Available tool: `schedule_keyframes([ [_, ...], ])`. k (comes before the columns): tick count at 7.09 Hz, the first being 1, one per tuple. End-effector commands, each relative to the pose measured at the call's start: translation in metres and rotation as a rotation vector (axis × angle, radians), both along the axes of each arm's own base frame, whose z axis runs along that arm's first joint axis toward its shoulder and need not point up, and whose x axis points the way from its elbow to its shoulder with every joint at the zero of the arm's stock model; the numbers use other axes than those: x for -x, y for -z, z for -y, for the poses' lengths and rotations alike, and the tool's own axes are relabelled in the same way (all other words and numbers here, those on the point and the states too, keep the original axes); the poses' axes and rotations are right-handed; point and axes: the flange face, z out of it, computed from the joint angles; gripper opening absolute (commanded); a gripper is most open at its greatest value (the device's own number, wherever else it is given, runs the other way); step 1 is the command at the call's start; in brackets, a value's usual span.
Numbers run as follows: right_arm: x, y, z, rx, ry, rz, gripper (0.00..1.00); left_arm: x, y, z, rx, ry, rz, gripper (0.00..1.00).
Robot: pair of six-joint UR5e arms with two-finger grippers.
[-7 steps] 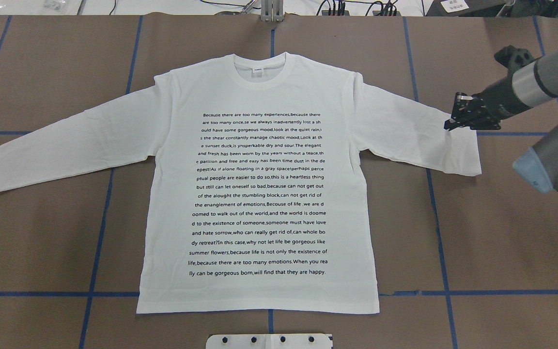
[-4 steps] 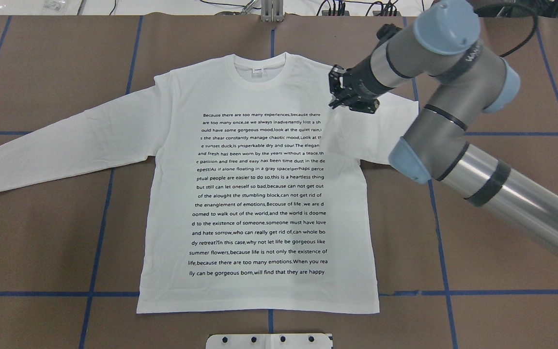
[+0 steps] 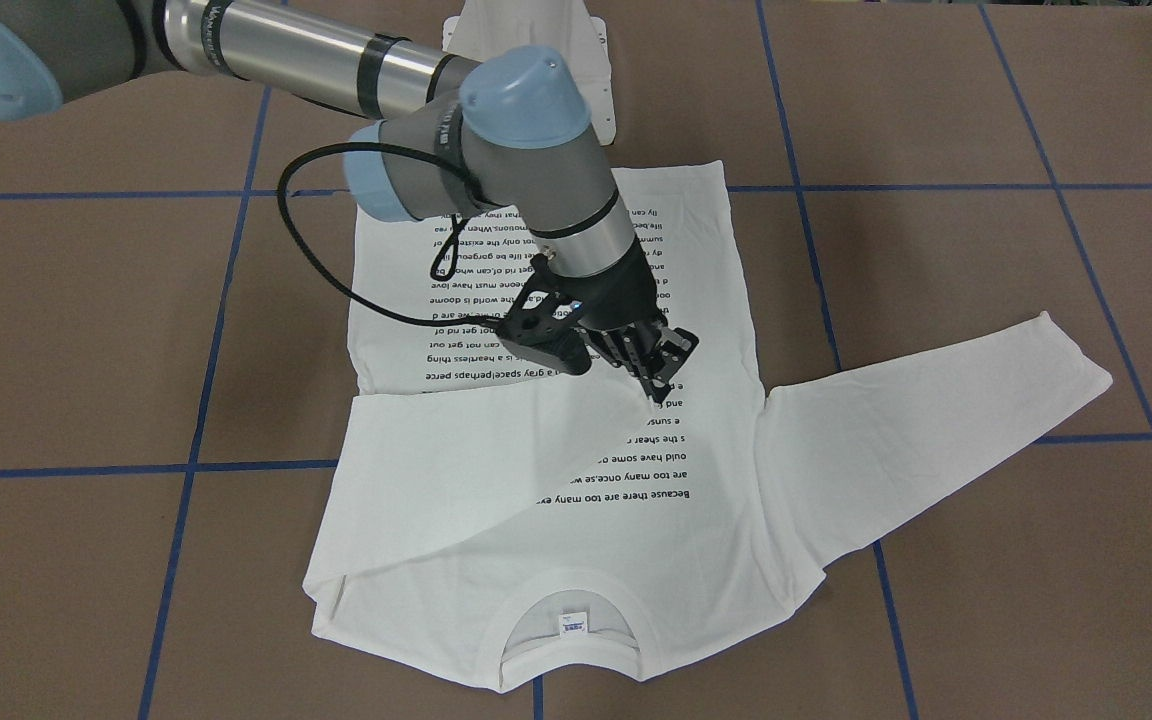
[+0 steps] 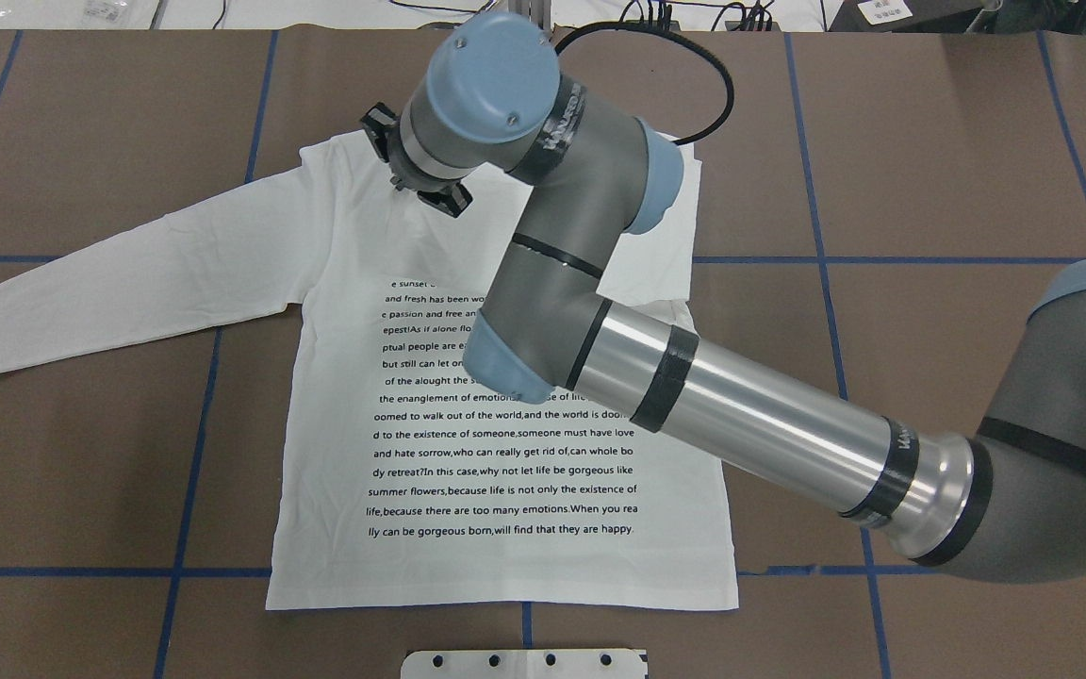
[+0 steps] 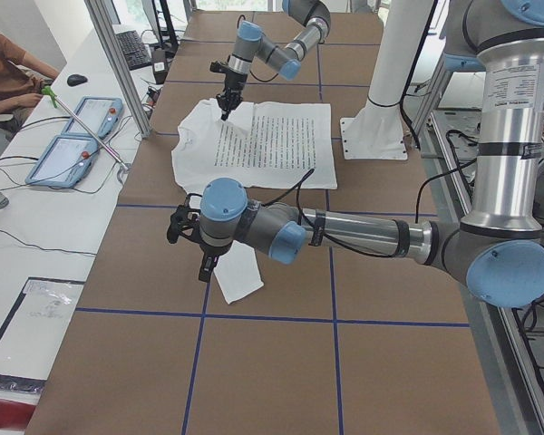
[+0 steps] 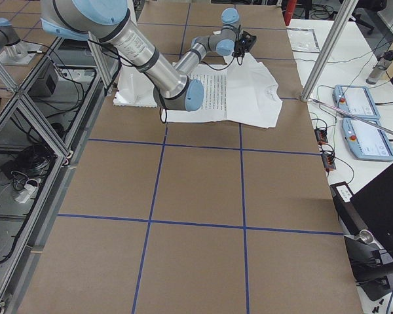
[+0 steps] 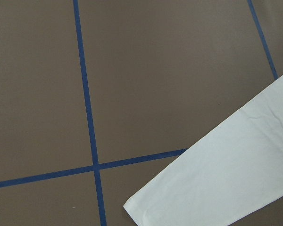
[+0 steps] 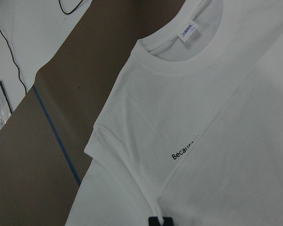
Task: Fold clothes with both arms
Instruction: 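Fold the grasped side and sleeve across the shirt toward the other sleeve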
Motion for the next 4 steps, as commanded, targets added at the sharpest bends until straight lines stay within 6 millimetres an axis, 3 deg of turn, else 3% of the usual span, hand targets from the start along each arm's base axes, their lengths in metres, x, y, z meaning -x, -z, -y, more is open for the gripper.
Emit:
schedule_keyframes([
  [1,0.051,0.033,-0.019,-0.018,-0.014,0.011,0.0,0.002,-0.001,0.001,-0.003,0.016,0.03,1.0],
  [3,0.061,0.028,-0.02,-0.036,-0.037,0.021,0.0,0.002,-0.001,0.001,0.0,0.018,0.027,1.0],
  [4,0.062,0.026,-0.019,-0.036,-0.04,0.017,0.12,0.001,0.0,0.002,0.001,0.018,0.028,1.0],
])
